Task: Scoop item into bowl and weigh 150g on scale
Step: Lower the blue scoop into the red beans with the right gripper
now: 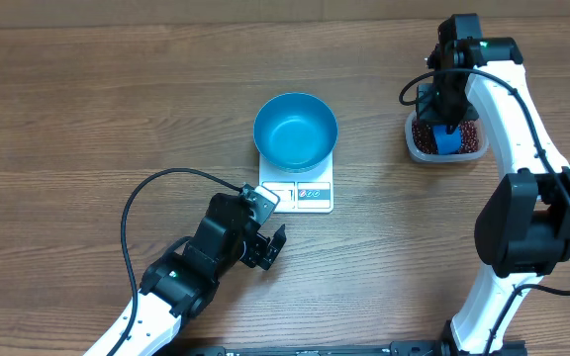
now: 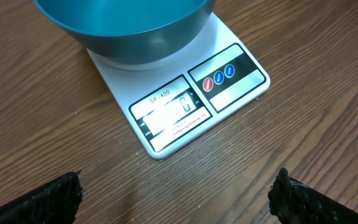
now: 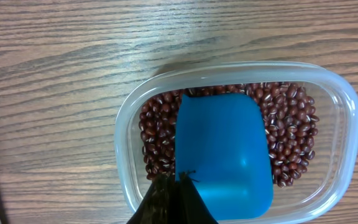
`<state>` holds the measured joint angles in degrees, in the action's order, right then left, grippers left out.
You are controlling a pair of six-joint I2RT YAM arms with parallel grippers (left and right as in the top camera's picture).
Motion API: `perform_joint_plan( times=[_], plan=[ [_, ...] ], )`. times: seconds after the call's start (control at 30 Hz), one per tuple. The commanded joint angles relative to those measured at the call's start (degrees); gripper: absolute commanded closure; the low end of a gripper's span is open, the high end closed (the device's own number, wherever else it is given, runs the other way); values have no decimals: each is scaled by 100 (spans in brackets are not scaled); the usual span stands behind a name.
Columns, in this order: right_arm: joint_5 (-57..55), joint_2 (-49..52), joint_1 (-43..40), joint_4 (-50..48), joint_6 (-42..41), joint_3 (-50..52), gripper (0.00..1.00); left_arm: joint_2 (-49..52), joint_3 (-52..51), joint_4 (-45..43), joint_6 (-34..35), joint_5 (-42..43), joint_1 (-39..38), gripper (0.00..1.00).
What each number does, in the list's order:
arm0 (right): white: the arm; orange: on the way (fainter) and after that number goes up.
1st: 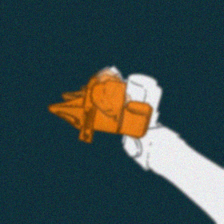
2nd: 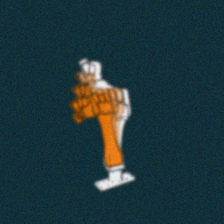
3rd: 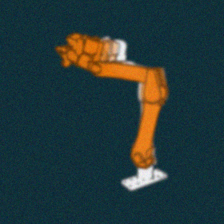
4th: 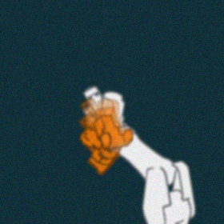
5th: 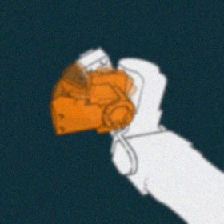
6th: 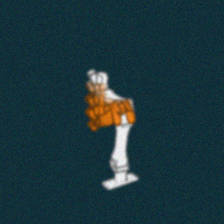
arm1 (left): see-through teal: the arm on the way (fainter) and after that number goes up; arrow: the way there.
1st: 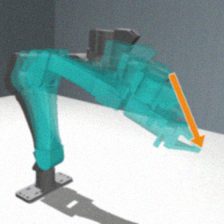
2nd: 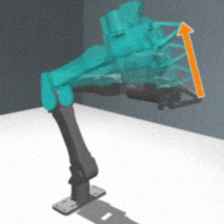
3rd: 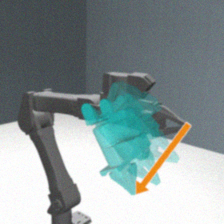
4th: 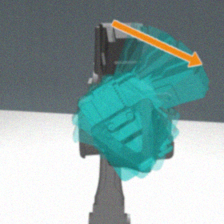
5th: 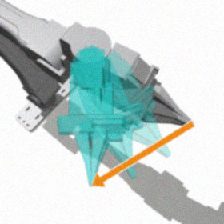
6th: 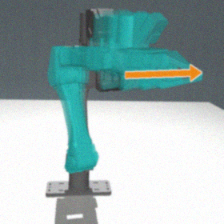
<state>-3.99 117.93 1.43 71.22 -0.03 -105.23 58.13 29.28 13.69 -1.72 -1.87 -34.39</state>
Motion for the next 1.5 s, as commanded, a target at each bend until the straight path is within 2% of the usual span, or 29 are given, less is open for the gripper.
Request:
perform_joint_plan(
  times=[0.0,0.3,0.63,0.87,1.23,1.47],
  plan=[
    [748,118,-85,127,-144,26,96,-76,-26,-22,-90,87,31,1],
    [1665,118,-551,155,-140,26,96,-76,-26,-22,-90,87,31,0],
    [2033,118,-798,254,-142,26,96,-76,-26,-22,-90,87,31,0],
    [2826,118,-1049,267,-144,26,96,-76,-26,-22,-90,87,31,0],
    [2881,120,-1362,459,-590,33,96,-76,-26,-24,-90,87,31,0],
    [2940,127,-1504,446,-595,286,96,-76,-26,-22,-90,87,31,0]
  ],
)
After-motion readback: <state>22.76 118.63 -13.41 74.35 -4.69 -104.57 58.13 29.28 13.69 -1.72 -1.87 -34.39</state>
